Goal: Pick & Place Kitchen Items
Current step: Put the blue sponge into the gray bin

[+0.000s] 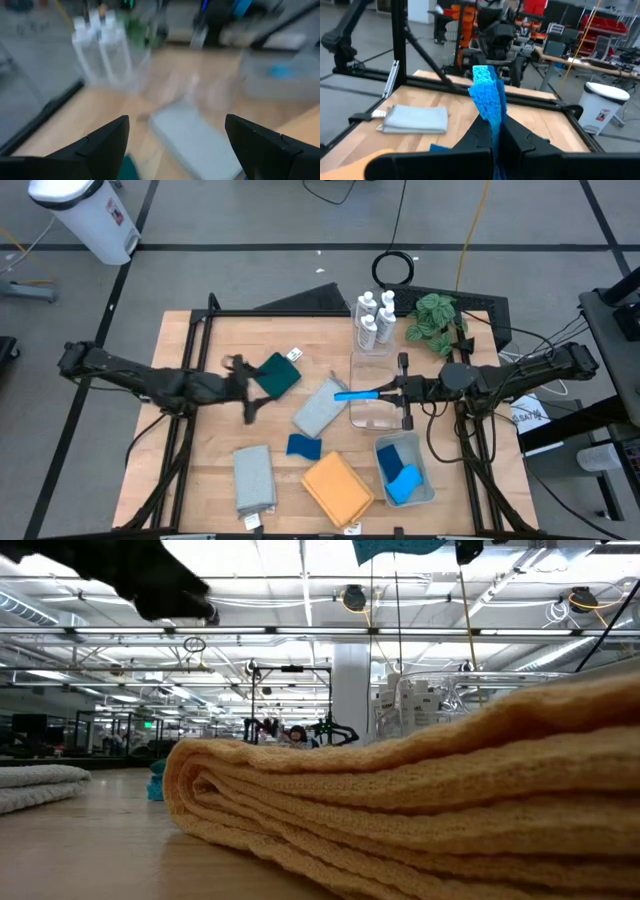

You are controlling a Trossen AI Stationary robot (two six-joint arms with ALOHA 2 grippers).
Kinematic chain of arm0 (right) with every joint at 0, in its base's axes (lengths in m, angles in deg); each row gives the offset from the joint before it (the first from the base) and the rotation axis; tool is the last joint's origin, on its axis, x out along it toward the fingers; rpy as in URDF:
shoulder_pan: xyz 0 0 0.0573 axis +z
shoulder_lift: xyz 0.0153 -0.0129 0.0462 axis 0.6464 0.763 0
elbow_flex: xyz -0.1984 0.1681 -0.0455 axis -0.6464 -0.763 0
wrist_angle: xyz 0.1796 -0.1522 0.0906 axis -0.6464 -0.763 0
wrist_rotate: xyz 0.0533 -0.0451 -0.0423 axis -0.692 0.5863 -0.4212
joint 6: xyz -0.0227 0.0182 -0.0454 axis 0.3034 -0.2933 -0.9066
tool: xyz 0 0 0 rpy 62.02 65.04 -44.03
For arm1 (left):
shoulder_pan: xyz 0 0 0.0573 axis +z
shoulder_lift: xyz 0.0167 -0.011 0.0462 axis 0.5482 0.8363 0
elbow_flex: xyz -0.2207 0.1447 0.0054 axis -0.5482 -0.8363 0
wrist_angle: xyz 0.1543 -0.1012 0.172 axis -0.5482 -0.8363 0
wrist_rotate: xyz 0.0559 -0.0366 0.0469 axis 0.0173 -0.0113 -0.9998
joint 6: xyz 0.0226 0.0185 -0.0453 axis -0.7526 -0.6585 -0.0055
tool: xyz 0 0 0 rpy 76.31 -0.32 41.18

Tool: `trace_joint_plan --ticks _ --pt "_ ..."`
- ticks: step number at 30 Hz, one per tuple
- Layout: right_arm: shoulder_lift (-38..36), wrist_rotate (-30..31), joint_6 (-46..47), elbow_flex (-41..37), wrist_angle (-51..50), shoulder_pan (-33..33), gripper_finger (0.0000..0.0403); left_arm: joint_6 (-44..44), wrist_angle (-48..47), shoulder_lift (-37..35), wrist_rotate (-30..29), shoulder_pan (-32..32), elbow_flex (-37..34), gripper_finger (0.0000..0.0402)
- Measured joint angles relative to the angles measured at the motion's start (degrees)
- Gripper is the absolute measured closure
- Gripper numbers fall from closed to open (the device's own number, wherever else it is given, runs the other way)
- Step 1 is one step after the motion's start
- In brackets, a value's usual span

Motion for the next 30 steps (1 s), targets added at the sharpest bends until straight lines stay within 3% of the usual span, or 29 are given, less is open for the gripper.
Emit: trace_joint_plan --ticks 3,7,13,20,26,30 --pt "-0.7 5.7 -0.32 0.0 0.99 1.65 0.0403 -0.39 3.87 -7.81 0.69 -0.03 -5.64 0.0066" --pt "-1.49 21.01 -3.7 0.0 2.28 4.97 0.0403 0.42 5.58 -15.79 0.68 -0.01 -11.37 0.0066" --pt "-1.6 32.99 -10.87 -0.95 4.71 7.42 0.0403 2.9 5.67 -20.11 0.63 0.03 -14.07 0.0066" --pt "-4.45 32.1 -12.21 -6.66 11.12 3.57 0.0403 3.06 7.65 -19.91 0.62 0.03 -14.12 0.0066" --pt "-10.58 24.29 -8.77 -10.25 11.15 0.25 0.0403 2.64 7.75 -19.91 0.61 0.03 -14.12 0.0066" --pt "-15.5 22.25 -7.53 -12.7 10.99 -1.44 0.0403 2.62 7.75 -19.89 0.61 0.03 -14.12 0.0066"
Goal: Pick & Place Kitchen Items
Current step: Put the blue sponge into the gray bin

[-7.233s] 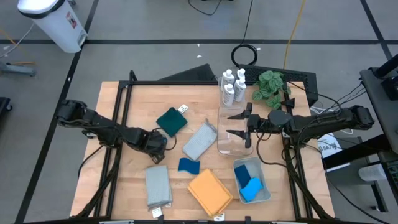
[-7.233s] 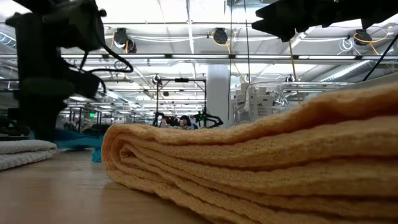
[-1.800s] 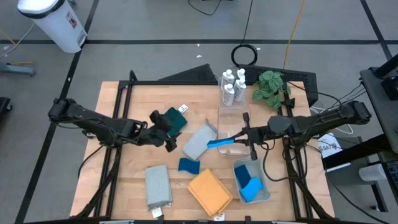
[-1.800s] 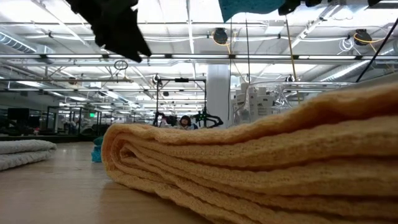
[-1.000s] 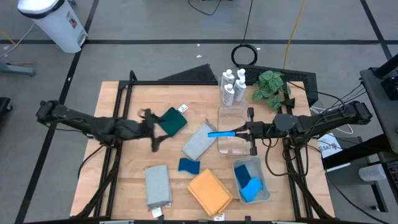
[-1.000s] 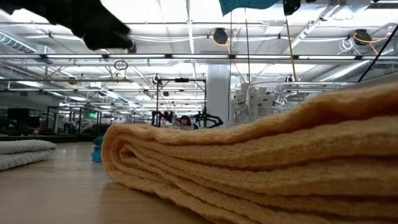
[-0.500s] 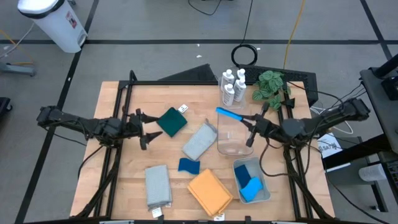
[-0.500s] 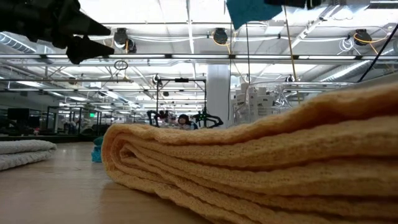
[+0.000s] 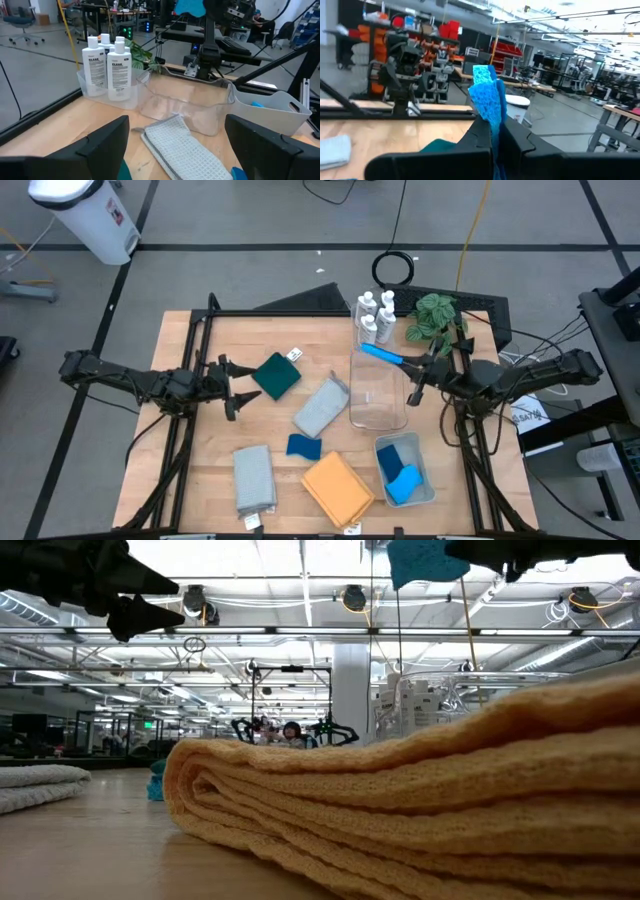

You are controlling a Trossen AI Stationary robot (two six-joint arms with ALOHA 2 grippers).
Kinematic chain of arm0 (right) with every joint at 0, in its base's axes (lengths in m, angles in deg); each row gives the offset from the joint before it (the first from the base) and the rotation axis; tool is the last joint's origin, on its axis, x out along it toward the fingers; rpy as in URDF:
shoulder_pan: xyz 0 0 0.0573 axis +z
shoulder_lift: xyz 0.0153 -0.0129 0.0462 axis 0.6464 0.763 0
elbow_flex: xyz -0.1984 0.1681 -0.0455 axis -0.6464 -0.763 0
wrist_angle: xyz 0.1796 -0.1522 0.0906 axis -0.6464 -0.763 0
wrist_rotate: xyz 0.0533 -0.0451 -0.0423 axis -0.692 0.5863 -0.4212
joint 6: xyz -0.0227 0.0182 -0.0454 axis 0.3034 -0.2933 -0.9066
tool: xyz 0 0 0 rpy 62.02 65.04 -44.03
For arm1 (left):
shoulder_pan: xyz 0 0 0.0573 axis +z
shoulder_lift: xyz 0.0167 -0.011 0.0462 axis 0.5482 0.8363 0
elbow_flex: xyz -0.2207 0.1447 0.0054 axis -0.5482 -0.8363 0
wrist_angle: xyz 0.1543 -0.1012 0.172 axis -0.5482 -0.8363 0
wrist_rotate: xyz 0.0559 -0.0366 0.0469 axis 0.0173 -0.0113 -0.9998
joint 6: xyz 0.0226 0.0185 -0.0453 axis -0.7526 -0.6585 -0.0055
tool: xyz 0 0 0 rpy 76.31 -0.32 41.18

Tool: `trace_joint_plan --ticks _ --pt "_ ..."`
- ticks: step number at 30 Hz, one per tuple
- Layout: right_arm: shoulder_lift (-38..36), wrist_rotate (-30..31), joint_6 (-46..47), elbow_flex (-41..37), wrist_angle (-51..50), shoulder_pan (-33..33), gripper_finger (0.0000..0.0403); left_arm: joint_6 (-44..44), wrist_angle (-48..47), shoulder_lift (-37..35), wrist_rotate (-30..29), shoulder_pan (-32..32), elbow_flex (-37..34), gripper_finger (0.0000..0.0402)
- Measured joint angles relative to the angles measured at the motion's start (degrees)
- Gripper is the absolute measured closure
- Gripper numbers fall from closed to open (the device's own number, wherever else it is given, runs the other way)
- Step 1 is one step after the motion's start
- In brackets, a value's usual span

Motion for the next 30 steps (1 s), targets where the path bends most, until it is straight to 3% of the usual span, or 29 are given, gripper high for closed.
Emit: trace_joint_plan --ticks 8,12,16,19,27,30 --pt "-9.29 0.06 -1.28 -3.42 -0.05 0.26 0.0403 0.08 -0.04 0.0 0.0 0.0 0.0 0.0066" --pt "-12.66 -0.02 -2.33 -3.45 -0.91 4.06 0.0403 0.28 -0.07 0.0 0.0 0.0 0.0 0.0066" --pt "-10.79 1.33 -4.48 -0.61 -4.99 10.5 0.0403 0.28 -0.09 0.0 0.0 0.0 0.0 0.0066" --pt "-3.9 9.62 -5.16 5.24 -8.94 17.13 0.0403 0.4 -0.09 0.0 0.0 0.0 0.0 0.0066" --pt "18.89 44.23 -12.58 20.1 -16.55 32.59 0.0403 2.41 -0.12 0.03 -0.02 0.0 0.02 0.0066" --pt "25.44 50.92 -16.58 25.18 -15.6 36.02 0.0403 3.53 -0.09 0.69 -0.02 0.0 0.02 0.0066"
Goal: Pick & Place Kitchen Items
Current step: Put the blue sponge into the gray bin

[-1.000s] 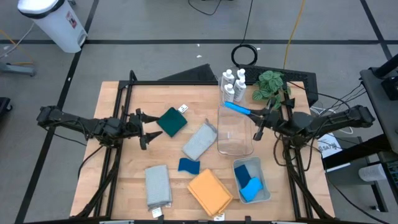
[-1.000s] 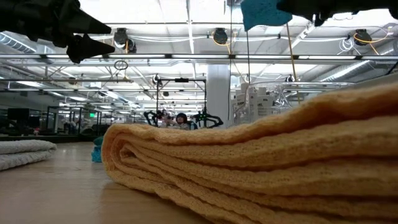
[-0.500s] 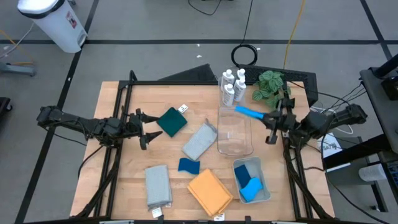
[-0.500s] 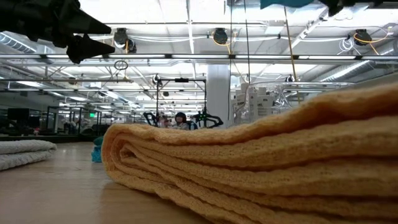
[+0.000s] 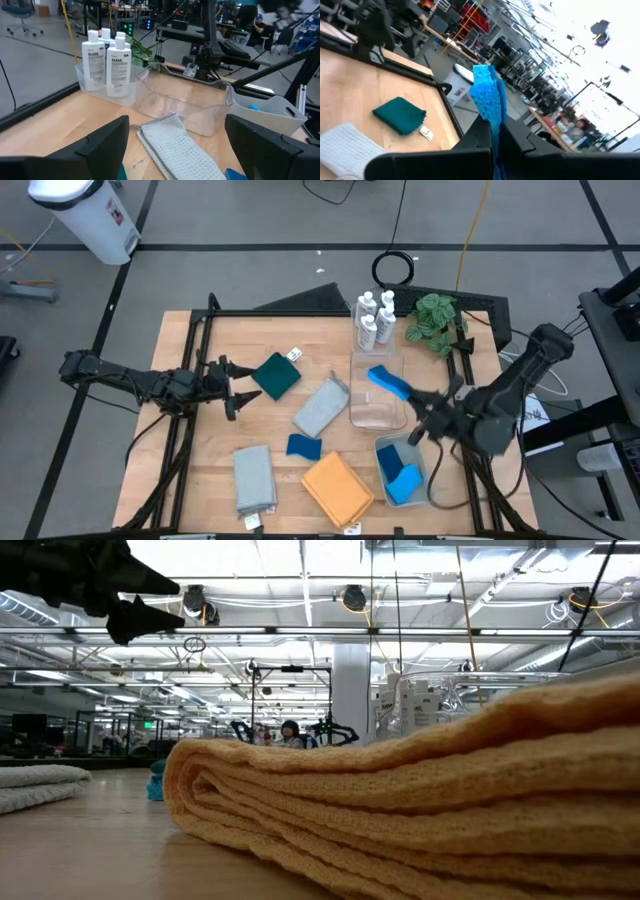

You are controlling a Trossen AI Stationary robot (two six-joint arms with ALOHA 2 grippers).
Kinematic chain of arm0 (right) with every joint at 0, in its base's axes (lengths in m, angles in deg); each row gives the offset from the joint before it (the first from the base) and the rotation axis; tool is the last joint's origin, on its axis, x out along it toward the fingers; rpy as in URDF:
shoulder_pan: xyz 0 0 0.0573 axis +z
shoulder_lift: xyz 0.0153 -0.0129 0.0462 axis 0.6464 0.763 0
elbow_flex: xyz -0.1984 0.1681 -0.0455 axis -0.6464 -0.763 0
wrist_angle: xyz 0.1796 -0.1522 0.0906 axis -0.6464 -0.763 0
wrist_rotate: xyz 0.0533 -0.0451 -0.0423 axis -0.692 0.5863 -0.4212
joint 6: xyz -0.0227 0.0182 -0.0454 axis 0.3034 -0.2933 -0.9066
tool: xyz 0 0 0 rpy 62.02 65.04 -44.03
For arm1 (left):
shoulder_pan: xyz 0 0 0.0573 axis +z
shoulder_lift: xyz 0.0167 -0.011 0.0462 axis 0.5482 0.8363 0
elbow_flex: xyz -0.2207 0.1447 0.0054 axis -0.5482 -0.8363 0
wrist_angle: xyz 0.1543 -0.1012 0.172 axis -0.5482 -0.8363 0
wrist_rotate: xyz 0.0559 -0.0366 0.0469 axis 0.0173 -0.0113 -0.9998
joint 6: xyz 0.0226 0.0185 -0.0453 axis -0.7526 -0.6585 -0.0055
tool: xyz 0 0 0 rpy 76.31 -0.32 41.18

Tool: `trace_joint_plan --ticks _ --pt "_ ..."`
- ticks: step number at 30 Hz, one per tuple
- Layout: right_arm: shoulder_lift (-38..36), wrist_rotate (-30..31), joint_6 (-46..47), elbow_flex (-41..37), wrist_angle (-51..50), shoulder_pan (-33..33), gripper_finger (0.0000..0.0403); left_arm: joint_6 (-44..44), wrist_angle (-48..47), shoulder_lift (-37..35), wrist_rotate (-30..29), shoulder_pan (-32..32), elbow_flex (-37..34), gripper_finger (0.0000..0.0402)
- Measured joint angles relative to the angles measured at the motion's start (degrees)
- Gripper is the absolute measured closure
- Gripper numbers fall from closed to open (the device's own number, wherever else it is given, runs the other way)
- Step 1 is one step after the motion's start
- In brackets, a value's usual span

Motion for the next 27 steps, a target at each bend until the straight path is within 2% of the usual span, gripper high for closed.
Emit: trace_joint_plan --ticks 4,7,9,14,17,22,27 --pt "4.83 -1.82 -3.69 3.65 1.81 2.46 0.0403 0.58 0.0 1.35 -0.02 0.0 0.0 0.0066" --pt "5.64 -7.95 -1.89 4.44 1.59 3.16 0.0403 0.58 0.13 2.18 -0.02 0.0 0.0 0.0066" --pt "5.09 -14.66 1.53 4.53 -0.13 3.31 0.0403 0.58 0.17 2.66 -0.02 0.0 0.0 0.0066" --pt "2.55 -35.77 18.83 4.56 -9.46 2.53 0.0403 0.32 0.42 3.11 -0.02 0.0 0.0 0.0066" --pt "1.93 -45.31 30.22 6.51 -18.07 1.16 0.0403 0.22 0.46 3.11 -1.02 0.0 0.0 0.0066" --pt "2.77 -54.31 47.03 12.21 -36.83 -1.25 0.0403 0.08 0.46 3.09 -6.78 0.0 0.0 0.0066" --pt "2.96 -62.19 58.15 14.06 -52.46 -2.57 0.0403 0.15 0.52 3.09 -11.1 0.0 0.0 0.0066"
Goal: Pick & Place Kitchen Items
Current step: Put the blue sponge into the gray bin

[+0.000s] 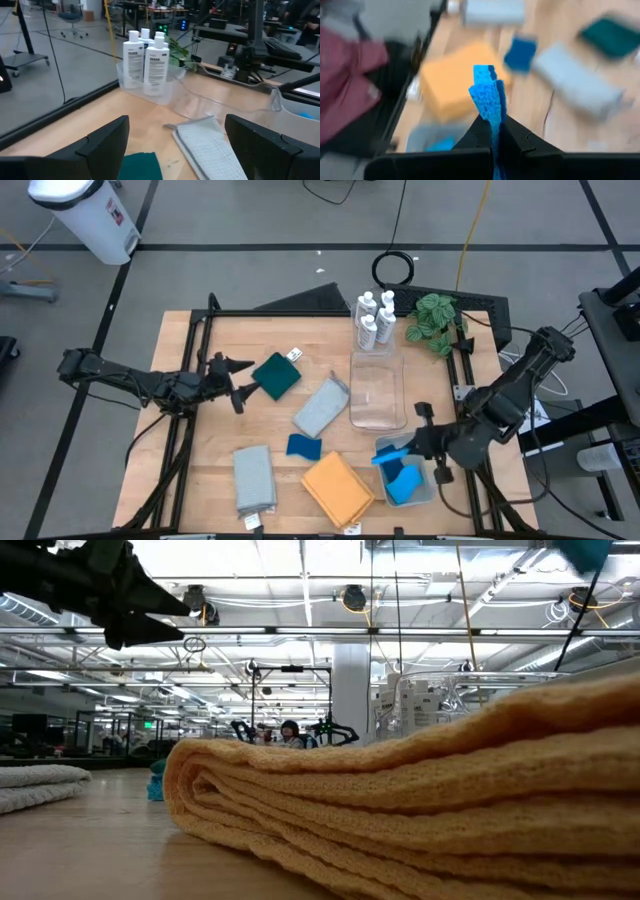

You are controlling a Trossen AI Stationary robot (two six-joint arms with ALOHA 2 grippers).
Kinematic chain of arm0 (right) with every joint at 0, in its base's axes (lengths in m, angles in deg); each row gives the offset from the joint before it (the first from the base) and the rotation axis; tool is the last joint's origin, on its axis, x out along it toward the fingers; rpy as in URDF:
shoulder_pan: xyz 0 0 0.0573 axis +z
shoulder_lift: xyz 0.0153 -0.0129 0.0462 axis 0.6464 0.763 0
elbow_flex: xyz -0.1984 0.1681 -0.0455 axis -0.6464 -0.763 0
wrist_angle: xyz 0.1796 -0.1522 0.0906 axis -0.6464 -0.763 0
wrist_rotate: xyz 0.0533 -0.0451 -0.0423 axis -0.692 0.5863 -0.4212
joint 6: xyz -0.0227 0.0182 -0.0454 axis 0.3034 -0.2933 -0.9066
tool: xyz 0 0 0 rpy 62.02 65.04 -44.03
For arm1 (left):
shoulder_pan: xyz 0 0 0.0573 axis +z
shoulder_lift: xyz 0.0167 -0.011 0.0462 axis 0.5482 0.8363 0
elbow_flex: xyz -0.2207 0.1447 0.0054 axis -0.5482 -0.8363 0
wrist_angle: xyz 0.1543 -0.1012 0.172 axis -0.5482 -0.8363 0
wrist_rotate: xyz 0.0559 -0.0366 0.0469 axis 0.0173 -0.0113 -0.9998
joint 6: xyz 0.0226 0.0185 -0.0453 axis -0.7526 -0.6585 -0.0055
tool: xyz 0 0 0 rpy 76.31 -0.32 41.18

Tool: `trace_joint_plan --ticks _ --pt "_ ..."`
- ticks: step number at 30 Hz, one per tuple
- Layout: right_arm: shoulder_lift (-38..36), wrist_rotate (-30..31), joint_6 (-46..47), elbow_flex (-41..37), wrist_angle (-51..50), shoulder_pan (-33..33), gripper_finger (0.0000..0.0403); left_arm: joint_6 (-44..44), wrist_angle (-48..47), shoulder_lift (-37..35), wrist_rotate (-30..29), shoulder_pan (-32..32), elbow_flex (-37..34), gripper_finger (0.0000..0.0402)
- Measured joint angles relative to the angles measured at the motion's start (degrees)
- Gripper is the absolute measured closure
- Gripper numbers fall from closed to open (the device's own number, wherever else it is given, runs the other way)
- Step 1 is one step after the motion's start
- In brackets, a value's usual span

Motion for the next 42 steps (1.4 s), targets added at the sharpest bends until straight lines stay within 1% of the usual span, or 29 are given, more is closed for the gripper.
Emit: trace_joint_plan --ticks 2,4,6,11,24,28,34,39,42 --pt "0.07 -3.46 3.98 -0.06 -5.03 0.12 0.0403 -0.08 -0.01 0.0 -0.45 0.0 0.0 0.0066" --pt "0.38 -4.41 7.87 -0.3 -7.54 0.22 0.0403 -0.07 0.0 0.0 -1.24 0.0 0.0 0.0066" --pt "0.67 -5.07 9.4 -1.19 -8.4 0.21 0.0403 -0.07 0.0 0.0 -2.13 0.0 0.0 0.0066" --pt "2.25 -5.44 6.31 -4.86 -5.87 -0.76 0.0403 0.21 -0.02 0.0 -2.45 0.0 0.0 0.0066" --pt "8.0 -5.21 -0.69 -12.05 -4.33 -5.07 0.0403 0.12 -0.02 0.0 -2.45 0.0 0.0 0.0066" --pt "9.0 -5.32 -0.25 -13.35 -1.92 -5.53 0.0402 0.12 -0.02 0.0 -2.45 0.0 0.0 0.0066" --pt "8.75 -5.39 1.1 -13.53 0.48 -5.52 0.0385 0.19 -0.04 -0.01 -2.45 0.0 0.0 0.0066" --pt "8.41 -9.12 1.11 -13.53 1.72 -5.49 0.0363 0.23 -0.07 -0.02 -2.45 0.0 0.0 0.0066" --pt "8.34 -9.74 1.12 -13.53 2.68 -5.49 0.0341 0.23 -0.07 -0.02 -2.45 0.0 0.0 0.0066"
